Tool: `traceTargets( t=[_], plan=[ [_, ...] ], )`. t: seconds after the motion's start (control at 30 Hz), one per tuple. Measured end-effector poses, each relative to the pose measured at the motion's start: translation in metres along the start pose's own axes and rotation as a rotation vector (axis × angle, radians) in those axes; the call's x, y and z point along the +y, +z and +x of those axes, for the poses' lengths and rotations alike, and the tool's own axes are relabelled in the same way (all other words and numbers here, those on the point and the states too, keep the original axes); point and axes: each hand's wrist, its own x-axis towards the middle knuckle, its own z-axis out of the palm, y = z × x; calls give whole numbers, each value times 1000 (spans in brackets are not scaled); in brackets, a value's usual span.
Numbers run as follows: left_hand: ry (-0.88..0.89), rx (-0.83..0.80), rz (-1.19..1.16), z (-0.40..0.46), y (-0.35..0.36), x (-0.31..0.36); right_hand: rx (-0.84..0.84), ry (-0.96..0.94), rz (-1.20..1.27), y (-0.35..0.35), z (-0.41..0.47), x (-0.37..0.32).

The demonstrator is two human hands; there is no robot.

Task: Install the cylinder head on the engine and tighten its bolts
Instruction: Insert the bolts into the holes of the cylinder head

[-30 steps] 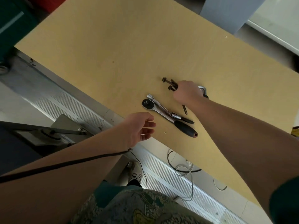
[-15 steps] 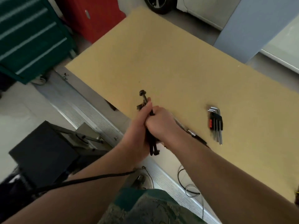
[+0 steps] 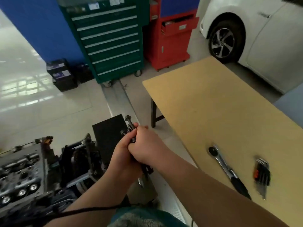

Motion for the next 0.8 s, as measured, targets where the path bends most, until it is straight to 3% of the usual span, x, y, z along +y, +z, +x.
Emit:
traceTargets(
  t=[0.23, 0.47, 0.8],
  plan=[
    [161, 94, -253, -82, -81, 56, -202, -218, -218, 83, -22, -99],
    [259, 90, -583, -142, -172, 106, -266, -430, -253, 168, -54, -181],
    [339, 133, -707, -201, -298, 195, -144, -362, 22, 295, -63, -287]
  ],
)
